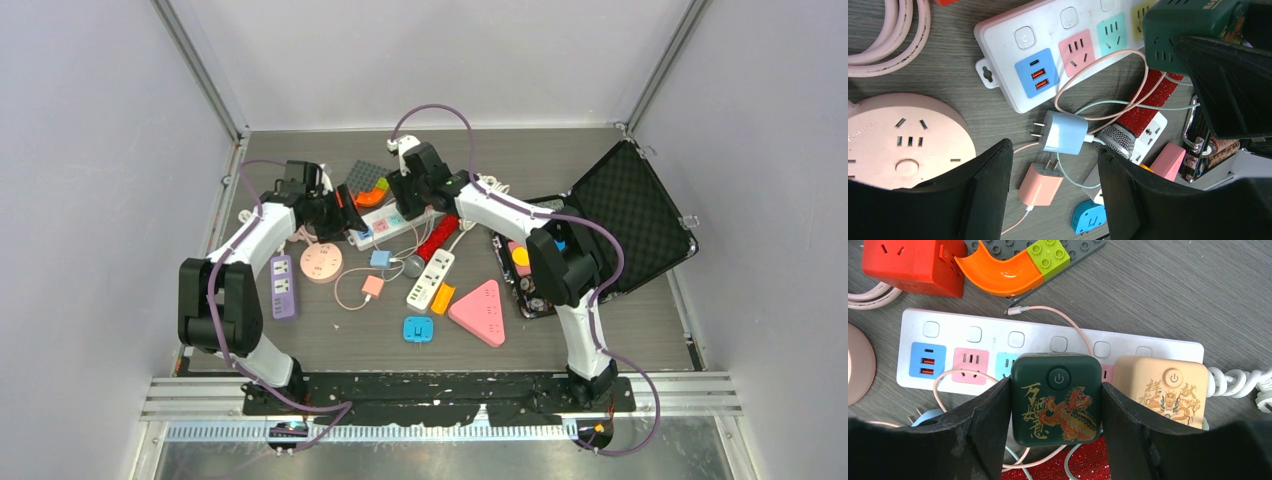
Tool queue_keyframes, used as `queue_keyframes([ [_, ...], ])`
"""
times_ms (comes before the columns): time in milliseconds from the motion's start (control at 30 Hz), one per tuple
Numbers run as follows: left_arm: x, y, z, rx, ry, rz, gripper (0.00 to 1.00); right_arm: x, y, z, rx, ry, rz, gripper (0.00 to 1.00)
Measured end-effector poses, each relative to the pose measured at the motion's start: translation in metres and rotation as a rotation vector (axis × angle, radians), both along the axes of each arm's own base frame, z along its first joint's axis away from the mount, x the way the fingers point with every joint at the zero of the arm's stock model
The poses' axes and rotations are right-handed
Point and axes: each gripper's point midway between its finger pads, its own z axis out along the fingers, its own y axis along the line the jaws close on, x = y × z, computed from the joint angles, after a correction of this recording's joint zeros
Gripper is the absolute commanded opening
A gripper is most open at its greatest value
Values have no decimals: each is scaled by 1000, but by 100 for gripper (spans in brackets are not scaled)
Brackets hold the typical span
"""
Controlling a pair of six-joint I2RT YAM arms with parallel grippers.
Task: Insert the plug
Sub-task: Insert the plug into the socket.
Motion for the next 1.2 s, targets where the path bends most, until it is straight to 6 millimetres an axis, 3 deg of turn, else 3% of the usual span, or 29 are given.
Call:
queue_keyframes([
  [1200, 0, 1, -1, 6, -3, -6, 62, 7, -2, -3, -23, -50, -32, 5],
])
